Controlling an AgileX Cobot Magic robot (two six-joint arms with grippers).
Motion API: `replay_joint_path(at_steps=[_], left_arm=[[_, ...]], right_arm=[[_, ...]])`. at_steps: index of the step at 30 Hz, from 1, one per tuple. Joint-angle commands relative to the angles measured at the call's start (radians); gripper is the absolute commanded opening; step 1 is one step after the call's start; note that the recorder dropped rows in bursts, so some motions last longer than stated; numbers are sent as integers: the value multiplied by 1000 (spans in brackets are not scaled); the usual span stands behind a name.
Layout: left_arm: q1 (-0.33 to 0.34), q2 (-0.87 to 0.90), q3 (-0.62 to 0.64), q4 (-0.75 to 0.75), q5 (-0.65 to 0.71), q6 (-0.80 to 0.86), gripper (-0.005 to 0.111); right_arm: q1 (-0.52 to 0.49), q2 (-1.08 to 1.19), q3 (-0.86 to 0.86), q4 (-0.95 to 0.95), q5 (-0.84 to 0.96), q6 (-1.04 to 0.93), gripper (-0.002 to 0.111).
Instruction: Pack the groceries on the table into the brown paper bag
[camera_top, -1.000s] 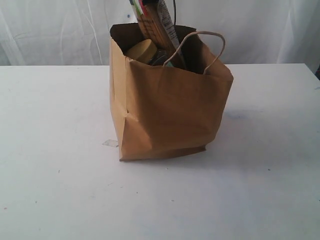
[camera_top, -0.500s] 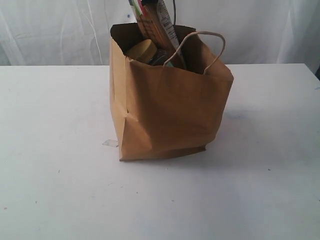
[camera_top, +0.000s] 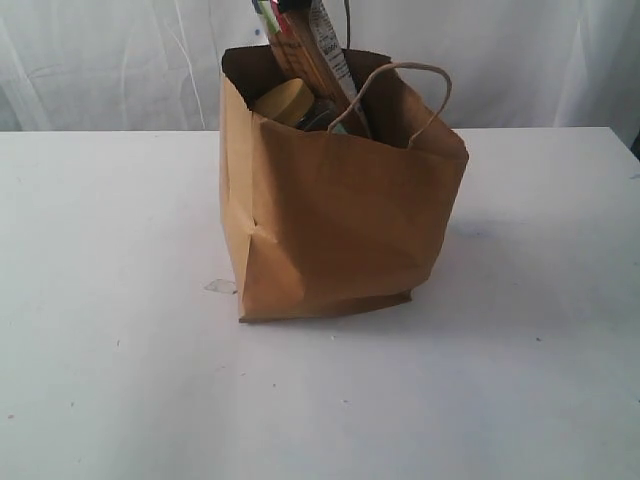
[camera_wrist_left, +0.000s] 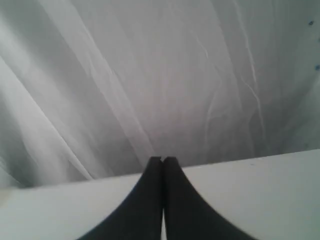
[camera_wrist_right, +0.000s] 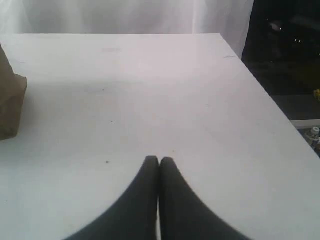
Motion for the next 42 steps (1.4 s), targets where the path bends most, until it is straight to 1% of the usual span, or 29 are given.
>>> replay_joint_path(at_steps=[1, 2, 4, 6, 12, 15, 16, 17, 18, 19, 20, 21, 22, 23, 24, 25, 26, 27, 28, 29, 31, 34, 36, 37, 39, 41, 42], left_arm=[[191, -99, 147, -37, 310, -272, 0], [219, -142, 181, -46, 353, -272, 0], [245, -241, 244, -101, 364, -262, 0], [246, -375, 295, -101, 336, -239, 0], [246, -764, 396, -101, 189, -244, 0], [246, -890, 429, -101, 146, -237, 0], [246, -913, 440, -82, 153, -237, 0], [243, -937, 450, -23, 161, -266, 0], [238, -958, 463, 113, 159, -358, 0], [238, -978, 473, 283, 195, -496, 0], [238, -997, 481, 570, 255, -762, 0], [238, -1017, 481, 864, 355, -1063, 0], [238, -1032, 481, 1076, 434, -1288, 0], [243, -1049, 482, 1248, 512, -1531, 0], [243, -1069, 493, 1423, 565, -1735, 0], [243, -1107, 540, 1621, 583, -1991, 0], [241, -1126, 570, 1688, 558, -2055, 0], [236, -1151, 628, 1721, 504, -2107, 0], [229, -1163, 662, 1719, 483, -2123, 0], [223, -1194, 724, 1704, 448, -2180, 0], [222, -1194, 790, 1702, 435, -2241, 0], [222, -1194, 822, 1669, 448, -2224, 0], [222, -1194, 844, 1597, 446, -2133, 0], [222, -1194, 868, 1552, 437, -2077, 0], [222, -1194, 951, 1531, 435, -2096, 0], [222, -1194, 1021, 1523, 363, -2109, 0], [217, -1194, 1029, 1505, 320, -2109, 0]], right_arm=[[3, -6, 2, -3, -1, 2, 0], [3, -6, 2, -3, -1, 2, 0], [3, -6, 2, -3, 1, 2, 0], [3, -6, 2, -3, 1, 2, 0], [3, -6, 2, -3, 1, 2, 0], [3, -6, 2, -3, 1, 2, 0], [3, -6, 2, -3, 1, 2, 0], [3, -6, 2, -3, 1, 2, 0], [3, -6, 2, -3, 1, 2, 0], [3, -6, 2, -3, 1, 2, 0], [3, -6, 2, -3, 1, 2, 0], [3, -6, 2, -3, 1, 2, 0], [3, -6, 2, -3, 1, 2, 0], [3, -6, 2, -3, 1, 2, 0], [3, -6, 2, -3, 1, 2, 0], [3, -6, 2, -3, 1, 2, 0], [3, -6, 2, -3, 1, 2, 0], [3, -6, 2, -3, 1, 2, 0], [3, -6, 2, -3, 1, 2, 0], [3, -6, 2, -3, 1, 2, 0], [3, -6, 2, -3, 1, 2, 0], [3, -8, 2, -3, 1, 2, 0], [3, -8, 2, -3, 1, 2, 0], [3, -8, 2, -3, 1, 2, 0], [3, -8, 2, -3, 1, 2, 0], [3, -8, 2, -3, 1, 2, 0], [3, -8, 2, -3, 1, 2, 0]])
